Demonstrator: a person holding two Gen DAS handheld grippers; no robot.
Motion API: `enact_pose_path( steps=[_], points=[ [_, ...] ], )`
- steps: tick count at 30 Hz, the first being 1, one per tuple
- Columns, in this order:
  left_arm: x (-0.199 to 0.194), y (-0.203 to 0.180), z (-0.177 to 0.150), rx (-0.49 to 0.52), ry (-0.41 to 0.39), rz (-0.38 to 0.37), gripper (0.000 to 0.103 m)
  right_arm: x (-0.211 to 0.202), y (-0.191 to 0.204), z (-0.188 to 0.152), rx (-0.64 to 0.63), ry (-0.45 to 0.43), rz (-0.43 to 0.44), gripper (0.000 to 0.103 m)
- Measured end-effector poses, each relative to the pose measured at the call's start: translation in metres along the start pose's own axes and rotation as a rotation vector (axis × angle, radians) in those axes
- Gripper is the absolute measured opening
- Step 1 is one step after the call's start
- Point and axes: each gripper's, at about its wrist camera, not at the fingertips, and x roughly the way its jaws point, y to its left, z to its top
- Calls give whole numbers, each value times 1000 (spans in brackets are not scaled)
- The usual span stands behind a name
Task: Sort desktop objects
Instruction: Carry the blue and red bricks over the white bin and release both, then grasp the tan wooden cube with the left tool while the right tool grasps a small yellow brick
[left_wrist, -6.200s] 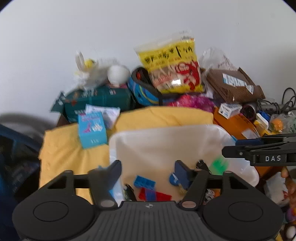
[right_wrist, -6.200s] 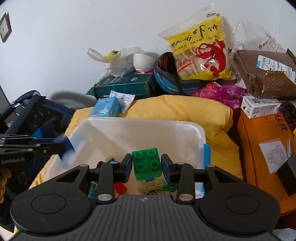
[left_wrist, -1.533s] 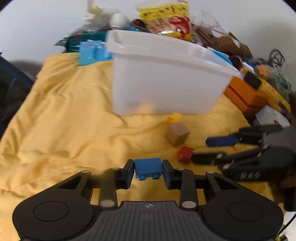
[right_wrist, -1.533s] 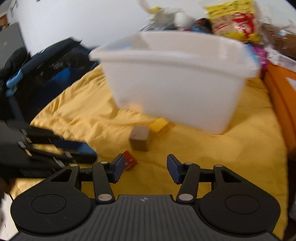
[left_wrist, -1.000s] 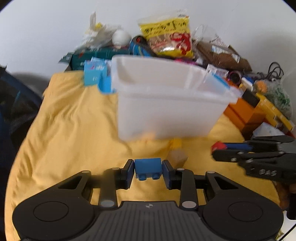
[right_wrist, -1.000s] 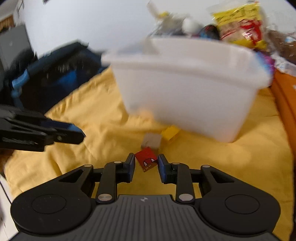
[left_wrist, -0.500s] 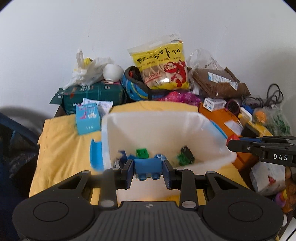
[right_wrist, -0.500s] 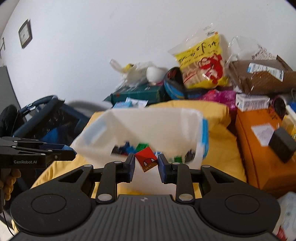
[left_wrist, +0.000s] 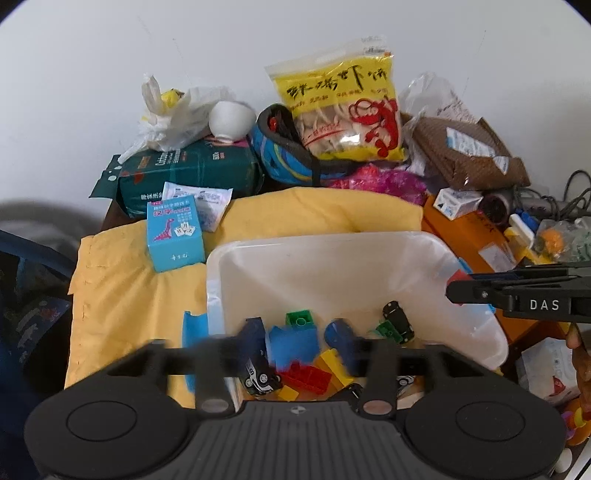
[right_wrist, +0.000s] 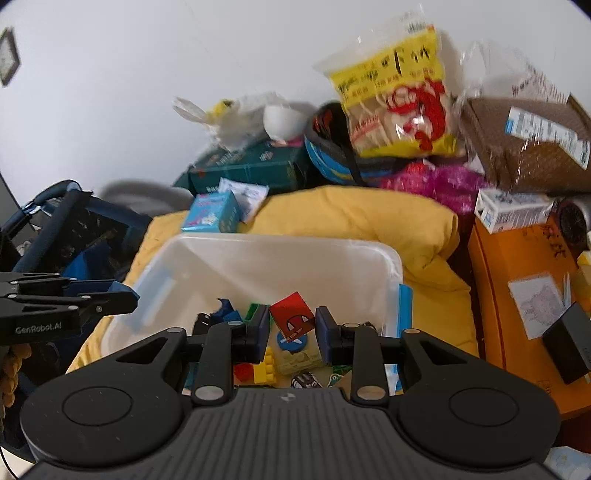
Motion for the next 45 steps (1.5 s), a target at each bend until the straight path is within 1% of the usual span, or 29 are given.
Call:
enact_pose_path(
  steps=[1,2,3,4,6,8,12,15,19,21,22,23,24,25,26,27,30,33,37,41,43,45],
  points=[
    [-1,-1,0,0,-14,22,74,5,-1,1,4,13,-8,33],
    [-2,-3,-2,8,-29,26,74,7,-3,2,9,12,-20,39],
    [-3,-3,-3,17,-32,19,74,8,-4,2,14,7,-37,50],
    [-4,-4,-7,21,-28,12,74,10,-5,0,16,3,-44,53],
    [-11,-6,-15,27,-37,-1,74,9,-7,-4,22,4,-33,51],
    [-23,-11,-33,36,-56,-21,74,2,-7,-11,18,-8,-18,51],
    [-34,-24,-79,30,-48,-66,74,-27,-6,-35,-5,-79,-6,51],
    [-16,-37,-116,20,18,-85,74,-46,-8,-57,16,-110,-5,52],
    [26,-56,-146,36,102,-57,73,-58,-7,-88,10,-106,-18,52],
    [43,-62,-151,24,109,-50,73,-57,-5,-100,-7,-84,-29,52],
    [49,-64,-154,32,109,-53,73,-55,-5,-105,-12,-70,-33,52],
    [57,-67,-155,49,127,-49,72,-54,-5,-109,-15,-59,-35,52],
    [63,-69,-156,62,135,-45,64,-52,-6,-113,-19,-48,-37,52],
    [67,-68,-156,69,133,-55,58,-51,-6,-116,-24,-42,-39,52],
    [69,-67,-157,66,136,-64,45,-50,-6,-118,-31,-37,-42,52],
    [70,-64,-157,62,138,-72,43,-49,-5,-121,-40,-33,-45,52],
    [60,-55,-159,74,111,-62,43,-45,-4,-129,-48,-21,-39,52],
    [41,-36,-162,42,89,-48,43,-33,1,-134,-60,-2,-27,52],
    [13,-12,-162,5,46,-19,43,-2,13,-136,-68,29,7,52],
    [-8,2,-162,-23,30,9,43,30,32,-137,-72,34,33,53],
    [-15,9,-160,-47,22,18,43,47,43,-139,-76,36,25,56],
    [-22,14,-161,-53,11,25,43,63,51,-140,-74,50,13,56]
  ],
)
